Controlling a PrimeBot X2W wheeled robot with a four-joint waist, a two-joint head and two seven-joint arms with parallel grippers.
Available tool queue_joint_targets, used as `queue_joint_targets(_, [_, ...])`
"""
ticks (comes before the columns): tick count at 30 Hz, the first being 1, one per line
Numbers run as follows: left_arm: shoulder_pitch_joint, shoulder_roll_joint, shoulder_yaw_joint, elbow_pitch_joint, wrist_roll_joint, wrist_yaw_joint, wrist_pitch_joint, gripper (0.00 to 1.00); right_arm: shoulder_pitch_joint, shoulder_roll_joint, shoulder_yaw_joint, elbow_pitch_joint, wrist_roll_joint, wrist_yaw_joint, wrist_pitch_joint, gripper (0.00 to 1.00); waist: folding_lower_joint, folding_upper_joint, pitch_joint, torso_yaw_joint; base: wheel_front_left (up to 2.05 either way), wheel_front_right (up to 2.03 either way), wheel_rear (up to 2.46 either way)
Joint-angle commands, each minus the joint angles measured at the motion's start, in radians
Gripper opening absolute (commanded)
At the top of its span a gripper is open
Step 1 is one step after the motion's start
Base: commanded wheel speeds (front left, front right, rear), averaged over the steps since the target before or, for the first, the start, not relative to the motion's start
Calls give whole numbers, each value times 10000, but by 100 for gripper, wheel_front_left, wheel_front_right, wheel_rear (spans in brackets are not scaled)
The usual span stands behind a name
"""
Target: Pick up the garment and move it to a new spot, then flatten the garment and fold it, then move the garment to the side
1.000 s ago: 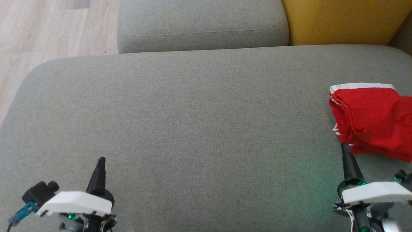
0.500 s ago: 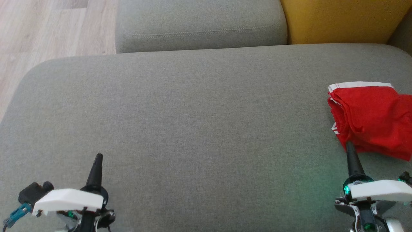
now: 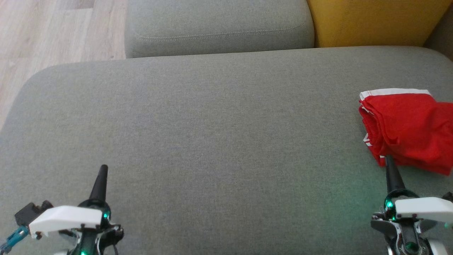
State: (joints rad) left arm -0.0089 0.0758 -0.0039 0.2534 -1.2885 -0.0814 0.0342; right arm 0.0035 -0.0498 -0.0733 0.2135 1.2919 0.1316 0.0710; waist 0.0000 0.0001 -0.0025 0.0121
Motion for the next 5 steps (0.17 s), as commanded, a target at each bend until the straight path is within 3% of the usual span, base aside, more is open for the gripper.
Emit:
queue_joint_targets(1, [-632,29,422,-273,-344,-150,85,0,-628,-211,113,-233,390,-7,71,0,0,-1,4,-8,0,0,0])
queue_joint_targets(5, [-674,-1,506,-251,-677,-189,164,0,-681,-210,86,-172,739,-8,85,0,0,-1,10,-21,0,0,0])
